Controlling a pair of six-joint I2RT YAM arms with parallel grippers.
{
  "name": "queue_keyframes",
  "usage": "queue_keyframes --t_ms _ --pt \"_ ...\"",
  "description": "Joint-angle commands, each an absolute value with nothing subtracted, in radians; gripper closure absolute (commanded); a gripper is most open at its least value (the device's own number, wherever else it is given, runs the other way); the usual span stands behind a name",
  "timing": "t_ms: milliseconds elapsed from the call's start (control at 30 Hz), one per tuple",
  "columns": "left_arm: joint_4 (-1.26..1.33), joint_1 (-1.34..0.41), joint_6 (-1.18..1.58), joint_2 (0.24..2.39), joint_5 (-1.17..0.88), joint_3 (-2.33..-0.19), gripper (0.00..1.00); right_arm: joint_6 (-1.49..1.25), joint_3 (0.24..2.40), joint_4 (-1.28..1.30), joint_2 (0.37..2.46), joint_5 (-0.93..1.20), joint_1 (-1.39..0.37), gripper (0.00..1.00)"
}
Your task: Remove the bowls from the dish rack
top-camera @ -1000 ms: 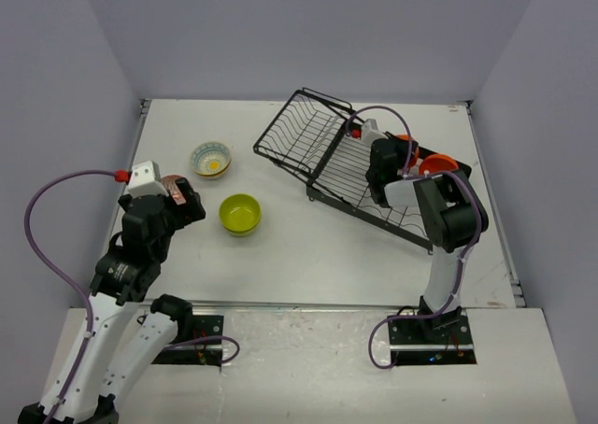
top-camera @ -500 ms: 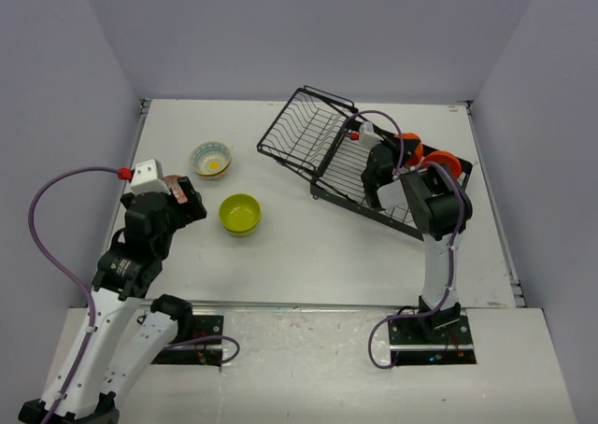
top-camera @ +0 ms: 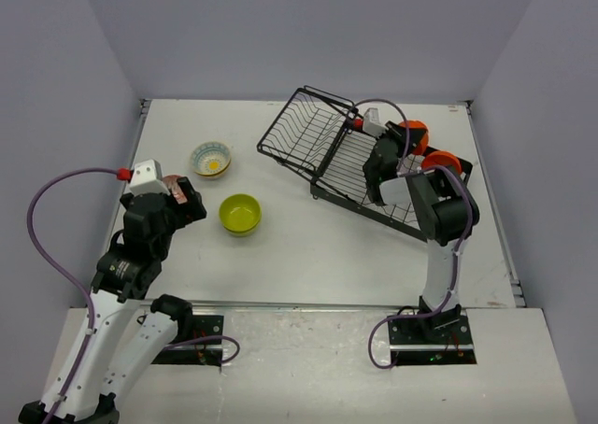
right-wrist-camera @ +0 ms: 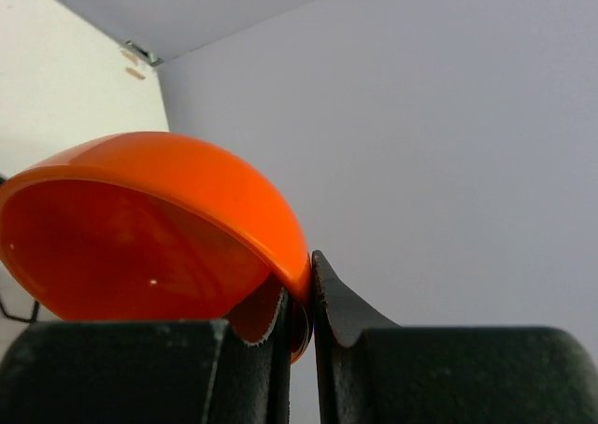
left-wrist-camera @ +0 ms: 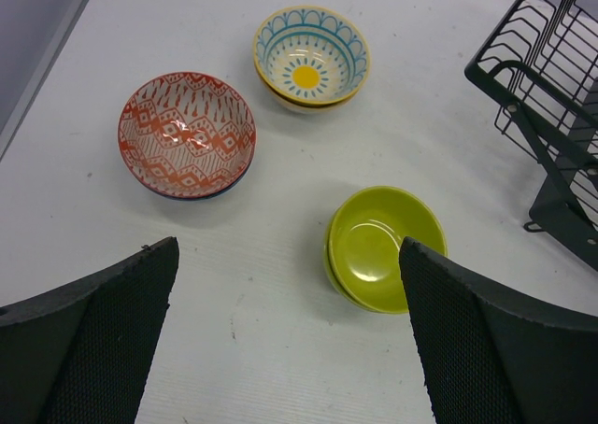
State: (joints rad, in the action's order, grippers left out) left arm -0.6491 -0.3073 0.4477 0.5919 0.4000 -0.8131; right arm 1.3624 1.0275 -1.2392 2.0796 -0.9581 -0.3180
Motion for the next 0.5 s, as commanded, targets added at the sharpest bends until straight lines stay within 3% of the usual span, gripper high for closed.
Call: queue_keyframes --t_ms 0,100,167,200,233,300,333,367,467 --pt "-0.601 -0.296 0.417 0.584 0.402 -0.816 0.00 1.344 1.071 -1.652 1.959 -1.009 -0.325 1.00" --pt "-0.612 -0.292 0.428 0.583 0.431 -0.822 0.00 1.310 1.083 -1.615 1.870 -1.107 -0.359 1.00" --pt "-0.621 -0.278 0.449 0.578 0.480 -0.827 0.00 1.186 1.060 -1.444 1.749 -1.169 -0.397 1.00" --pt "-0.626 -0.270 0.456 0.572 0.494 -0.828 0.00 0.999 1.028 -1.179 1.642 -1.172 -0.450 1.00" --pt "-0.629 -0.261 0.456 0.568 0.500 -0.828 0.00 0.997 1.023 -1.177 1.641 -1.167 -0.483 1.00" --pt "-0.635 -0.245 0.465 0.555 0.514 -0.830 0.00 0.459 1.070 -0.417 1.469 -1.070 -0.556 1.00" --pt "-0.638 -0.245 0.468 0.549 0.525 -0.830 0.00 0.024 1.207 0.178 1.427 -0.969 -0.561 1.00" --pt "-0.640 -0.245 0.471 0.545 0.528 -0.828 0.00 -0.115 1.266 0.345 1.399 -0.853 -0.560 1.00" --pt "-0.646 -0.244 0.482 0.526 0.548 -0.830 0.00 -0.273 1.287 0.531 1.252 -0.470 -0.578 1.00"
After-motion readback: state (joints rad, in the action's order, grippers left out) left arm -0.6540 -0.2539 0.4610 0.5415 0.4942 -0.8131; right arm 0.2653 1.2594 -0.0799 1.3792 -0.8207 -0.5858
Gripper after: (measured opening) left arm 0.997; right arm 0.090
